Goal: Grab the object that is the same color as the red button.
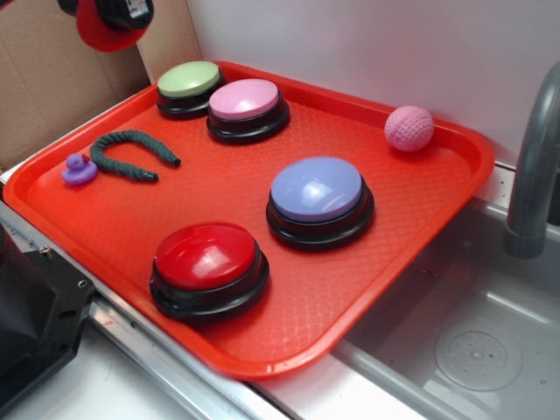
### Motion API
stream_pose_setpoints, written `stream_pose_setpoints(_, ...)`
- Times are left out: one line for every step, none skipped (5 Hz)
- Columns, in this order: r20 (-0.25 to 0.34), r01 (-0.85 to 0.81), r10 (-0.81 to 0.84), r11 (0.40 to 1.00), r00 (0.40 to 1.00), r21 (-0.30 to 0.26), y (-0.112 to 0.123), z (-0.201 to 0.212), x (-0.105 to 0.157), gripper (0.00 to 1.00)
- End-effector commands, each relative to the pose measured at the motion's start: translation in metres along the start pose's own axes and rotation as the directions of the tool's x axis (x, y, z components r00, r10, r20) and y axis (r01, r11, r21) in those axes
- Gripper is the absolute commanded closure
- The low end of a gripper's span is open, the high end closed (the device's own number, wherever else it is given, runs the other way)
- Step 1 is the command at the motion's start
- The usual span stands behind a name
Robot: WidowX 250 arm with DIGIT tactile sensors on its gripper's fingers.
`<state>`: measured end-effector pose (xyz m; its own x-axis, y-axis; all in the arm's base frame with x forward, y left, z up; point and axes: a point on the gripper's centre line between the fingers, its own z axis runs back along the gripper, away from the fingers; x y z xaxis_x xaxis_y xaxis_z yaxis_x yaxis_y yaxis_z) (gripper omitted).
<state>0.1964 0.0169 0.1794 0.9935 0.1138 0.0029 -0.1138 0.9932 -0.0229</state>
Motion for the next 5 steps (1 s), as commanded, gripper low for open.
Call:
stream_pose_setpoints(0.096,-0.007,0.005,1.000,0.995,0.012,-0.0019,0.0265,-0.0093,1.00)
stream_pose_setpoints(0.101,-0.011,0.010,1.000,0.995,0.011,-0.0024,0.0285,-0.0088,1.00)
stream_pose_setpoints(0.109,-0.017,0.015,1.000,0.994,0.013,-0.0030,0.0298,-0.0092,1.00)
stream_pose_setpoints(0.113,-0.020,0.018,1.000,0.993,0.014,-0.0036,0.0299,-0.0101,1.00)
stream_pose_setpoints(0.106,-0.018,0.017,1.000,0.994,0.009,-0.0024,0.0286,-0.0107,1.00)
